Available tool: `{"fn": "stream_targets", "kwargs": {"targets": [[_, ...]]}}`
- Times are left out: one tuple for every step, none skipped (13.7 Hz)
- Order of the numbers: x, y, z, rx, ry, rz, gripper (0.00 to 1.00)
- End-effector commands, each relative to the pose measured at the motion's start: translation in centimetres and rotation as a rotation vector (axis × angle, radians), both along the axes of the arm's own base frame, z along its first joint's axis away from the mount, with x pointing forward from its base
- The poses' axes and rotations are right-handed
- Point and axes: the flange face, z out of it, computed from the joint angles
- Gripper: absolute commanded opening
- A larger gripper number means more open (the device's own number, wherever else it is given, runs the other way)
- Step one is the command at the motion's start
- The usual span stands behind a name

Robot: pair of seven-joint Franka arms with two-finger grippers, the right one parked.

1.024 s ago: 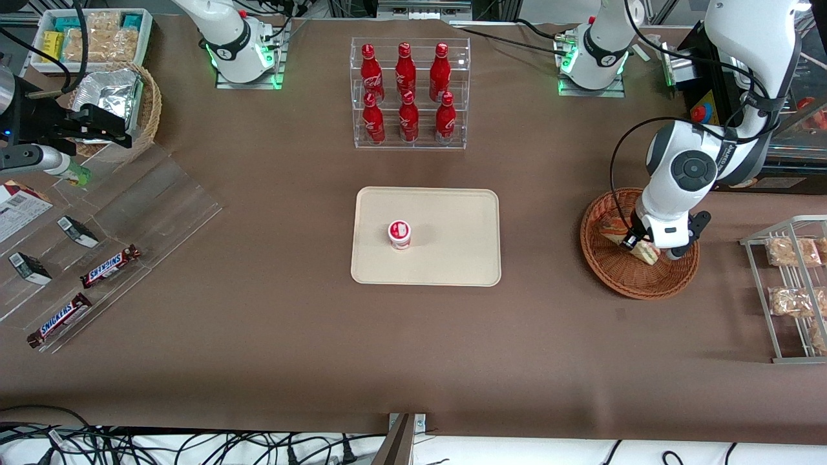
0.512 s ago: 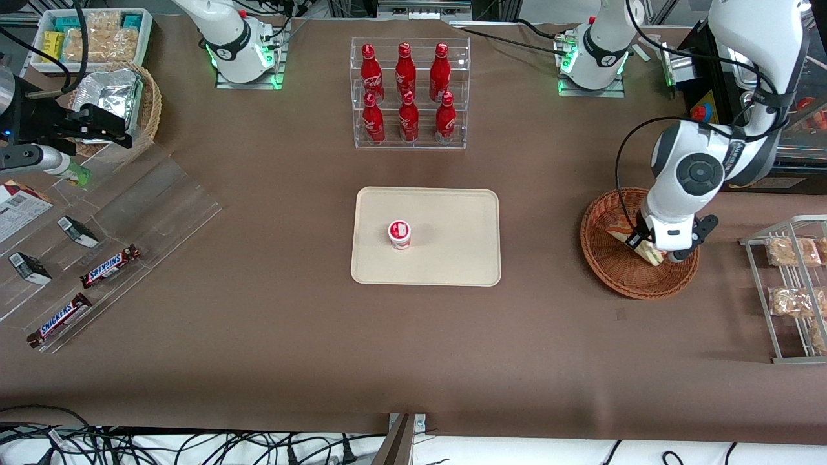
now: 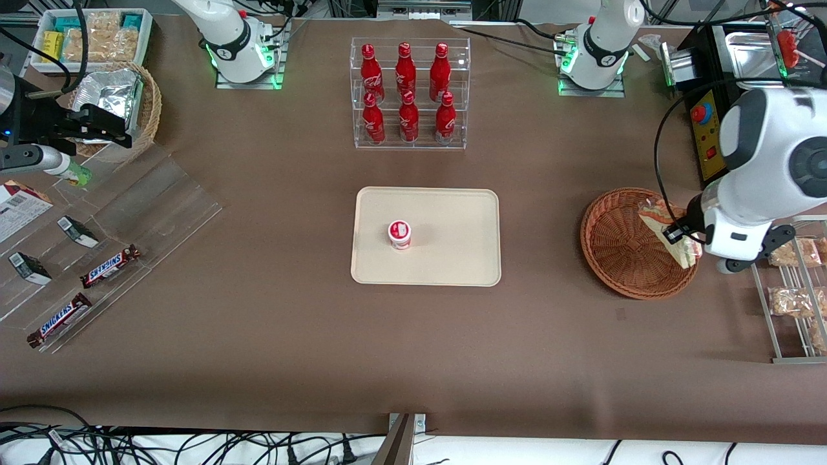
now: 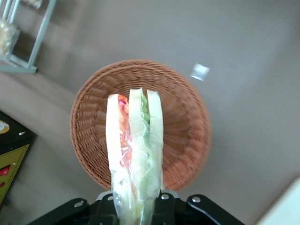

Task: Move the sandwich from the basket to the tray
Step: 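Lift the sandwich out of the basket with the left gripper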

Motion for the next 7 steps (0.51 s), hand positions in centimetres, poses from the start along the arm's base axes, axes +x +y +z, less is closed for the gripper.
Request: {"fn": "stream_targets", "kwargs": {"targets": [[0.7,-3.1,2.7,-0.055,-0.005,-0.081,0.00],[0.4,-4.4,3.1,-0.061,-0.006,-0.092,0.00],[0.0,-5.4,3.2,-0.061,0.013,-0.103,0.00],[-0.3,-6.6,3.6,-0.065,0.017,-0.129,0.00],[-0.6,-8.2,3.7,-0.070,0.019,-0.148,0.00],[-1.0,-9.9,3.9,-0.075,0.017,-0.152,0.00],[-1.5,-11.6,3.7,-0.076,0.026,-0.151,0.00]]}}
